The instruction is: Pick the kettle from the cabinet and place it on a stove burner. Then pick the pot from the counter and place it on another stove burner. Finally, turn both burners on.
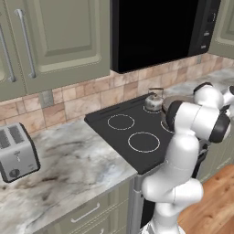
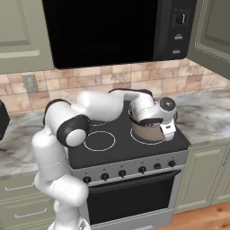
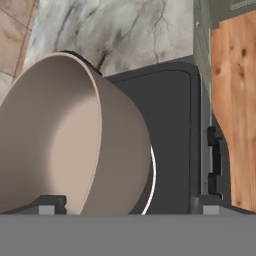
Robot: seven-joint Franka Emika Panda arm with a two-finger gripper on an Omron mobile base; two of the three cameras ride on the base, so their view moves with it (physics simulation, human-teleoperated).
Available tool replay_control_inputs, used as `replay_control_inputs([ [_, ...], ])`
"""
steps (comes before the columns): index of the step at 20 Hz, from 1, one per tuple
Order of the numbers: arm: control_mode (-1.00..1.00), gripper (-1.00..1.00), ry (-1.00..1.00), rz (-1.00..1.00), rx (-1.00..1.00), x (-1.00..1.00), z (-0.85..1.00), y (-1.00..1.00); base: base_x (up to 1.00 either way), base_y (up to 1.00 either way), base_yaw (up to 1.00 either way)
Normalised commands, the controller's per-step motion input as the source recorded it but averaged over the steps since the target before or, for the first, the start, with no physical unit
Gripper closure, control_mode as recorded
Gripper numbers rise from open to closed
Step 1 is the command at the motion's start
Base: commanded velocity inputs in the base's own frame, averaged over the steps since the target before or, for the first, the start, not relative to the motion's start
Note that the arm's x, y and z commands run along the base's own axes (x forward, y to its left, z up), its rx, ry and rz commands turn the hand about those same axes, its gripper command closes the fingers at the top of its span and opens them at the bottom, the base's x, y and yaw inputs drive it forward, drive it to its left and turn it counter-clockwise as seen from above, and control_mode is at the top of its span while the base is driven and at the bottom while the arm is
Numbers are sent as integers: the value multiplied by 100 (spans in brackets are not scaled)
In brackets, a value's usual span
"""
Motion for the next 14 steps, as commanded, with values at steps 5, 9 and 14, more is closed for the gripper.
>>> replay_control_inputs([
  [5, -100, -100, -2, 0, -3, -27, 19, 17, 0, 0, 0],
  [9, -100, -100, -3, 0, -2, -35, 7, 14, 0, 0, 0],
  [14, -100, -100, -6, 0, 0, -42, 5, 10, 0, 0, 0],
])
